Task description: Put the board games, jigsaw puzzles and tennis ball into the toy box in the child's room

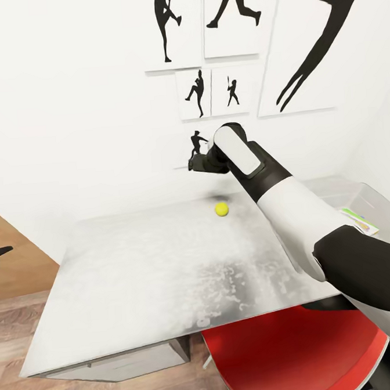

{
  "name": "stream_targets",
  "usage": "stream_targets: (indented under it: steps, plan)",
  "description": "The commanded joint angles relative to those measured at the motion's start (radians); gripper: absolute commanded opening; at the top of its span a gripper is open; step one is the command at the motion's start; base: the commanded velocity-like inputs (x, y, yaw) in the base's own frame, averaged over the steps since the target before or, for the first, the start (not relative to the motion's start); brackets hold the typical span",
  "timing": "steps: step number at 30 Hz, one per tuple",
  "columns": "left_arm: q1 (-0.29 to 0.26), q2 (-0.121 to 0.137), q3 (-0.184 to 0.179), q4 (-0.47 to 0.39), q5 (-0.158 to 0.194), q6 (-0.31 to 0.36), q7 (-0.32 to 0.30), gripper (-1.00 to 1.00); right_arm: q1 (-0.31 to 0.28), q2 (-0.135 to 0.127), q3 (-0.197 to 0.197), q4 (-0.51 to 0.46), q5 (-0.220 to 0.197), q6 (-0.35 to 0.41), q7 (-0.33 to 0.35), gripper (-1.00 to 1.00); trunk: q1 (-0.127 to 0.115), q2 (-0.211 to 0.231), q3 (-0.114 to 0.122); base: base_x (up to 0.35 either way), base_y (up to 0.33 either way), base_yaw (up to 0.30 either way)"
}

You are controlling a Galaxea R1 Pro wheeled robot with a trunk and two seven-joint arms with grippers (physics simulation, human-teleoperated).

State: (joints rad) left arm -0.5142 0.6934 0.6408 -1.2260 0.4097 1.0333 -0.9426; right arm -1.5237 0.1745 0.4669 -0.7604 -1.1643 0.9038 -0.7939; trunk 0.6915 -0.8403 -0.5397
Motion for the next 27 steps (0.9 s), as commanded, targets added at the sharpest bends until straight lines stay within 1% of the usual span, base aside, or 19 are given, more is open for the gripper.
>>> stream_targets:
  steps: [1, 3, 12, 15, 20, 27]
  plan:
    - [-0.001, 0.0, 0.001, 0.0, -0.003, 0.003, -0.005, 1.0, -0.001, 0.0, 0.002, 0.0, -0.017, 0.002, -0.012, 1.0, 0.0, -0.001, -0.003, 0.0, 0.0, 0.118]
    - [-0.001, 0.0, 0.0, 0.0, -0.003, 0.002, -0.005, 1.0, -0.001, 0.0, 0.002, 0.0, -0.022, 0.002, -0.014, 1.0, 0.0, -0.001, -0.006, 0.0, 0.0, 0.114]
    - [-0.001, 0.0, 0.001, 0.0, -0.005, 0.002, -0.008, 1.0, -0.001, 0.0, 0.0, -0.002, -0.02, 0.001, -0.016, 1.0, 0.0, -0.001, -0.019, 0.0, 0.0, 0.105]
    - [0.0, 0.002, 0.002, 0.0, 0.001, 0.004, -0.015, 1.0, -0.001, 0.0, -0.004, -0.001, -0.026, 0.004, -0.01, 1.0, 0.0, -0.001, -0.024, 0.0, 0.0, 0.039]
    - [0.0, 0.003, 0.001, 0.0, 0.0, 0.004, -0.018, 1.0, -0.001, 0.0, -0.023, -0.001, -0.03, 0.006, -0.008, 1.0, 0.0, -0.001, -0.031, 0.0, 0.0, -0.107]
    - [0.0, 0.003, 0.001, -0.005, 0.0, 0.0, -0.019, 1.0, -0.001, 0.0, -0.031, -0.002, -0.029, 0.028, -0.007, 1.0, 0.0, -0.001, -0.041, 0.0, 0.0, -0.161]
